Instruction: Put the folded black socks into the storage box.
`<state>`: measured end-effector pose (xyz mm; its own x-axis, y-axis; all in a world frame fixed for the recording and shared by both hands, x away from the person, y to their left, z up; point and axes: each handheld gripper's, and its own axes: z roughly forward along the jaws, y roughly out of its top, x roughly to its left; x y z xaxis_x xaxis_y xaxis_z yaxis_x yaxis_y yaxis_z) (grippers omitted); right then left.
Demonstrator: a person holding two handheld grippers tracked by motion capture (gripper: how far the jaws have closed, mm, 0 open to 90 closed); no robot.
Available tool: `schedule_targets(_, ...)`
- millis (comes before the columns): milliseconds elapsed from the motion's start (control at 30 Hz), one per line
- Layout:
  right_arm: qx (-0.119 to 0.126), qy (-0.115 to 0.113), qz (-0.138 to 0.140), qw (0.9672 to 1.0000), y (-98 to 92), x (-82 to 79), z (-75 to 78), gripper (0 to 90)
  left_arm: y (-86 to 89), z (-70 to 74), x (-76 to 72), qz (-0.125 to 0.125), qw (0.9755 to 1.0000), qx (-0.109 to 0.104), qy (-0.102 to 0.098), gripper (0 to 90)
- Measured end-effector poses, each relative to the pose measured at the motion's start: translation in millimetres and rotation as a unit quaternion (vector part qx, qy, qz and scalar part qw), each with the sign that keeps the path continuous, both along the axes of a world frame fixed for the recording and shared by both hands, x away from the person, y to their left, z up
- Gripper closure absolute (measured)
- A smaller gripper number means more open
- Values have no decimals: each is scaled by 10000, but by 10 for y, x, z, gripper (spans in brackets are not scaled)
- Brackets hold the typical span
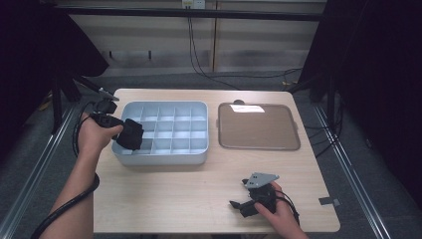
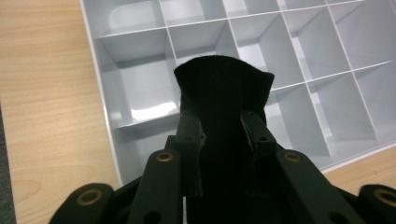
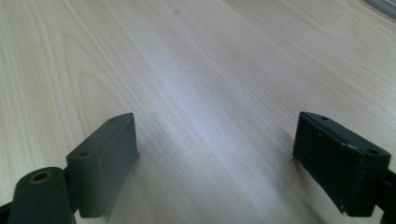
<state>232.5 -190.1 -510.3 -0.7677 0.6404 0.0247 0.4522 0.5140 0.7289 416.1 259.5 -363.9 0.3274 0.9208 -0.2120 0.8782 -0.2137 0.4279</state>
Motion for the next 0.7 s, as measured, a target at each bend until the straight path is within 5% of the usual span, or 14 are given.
schedule_targets(700, 7, 30, 5, 10000, 2, -2, 0, 132, 160, -154, 22, 252, 9994, 137, 211, 719)
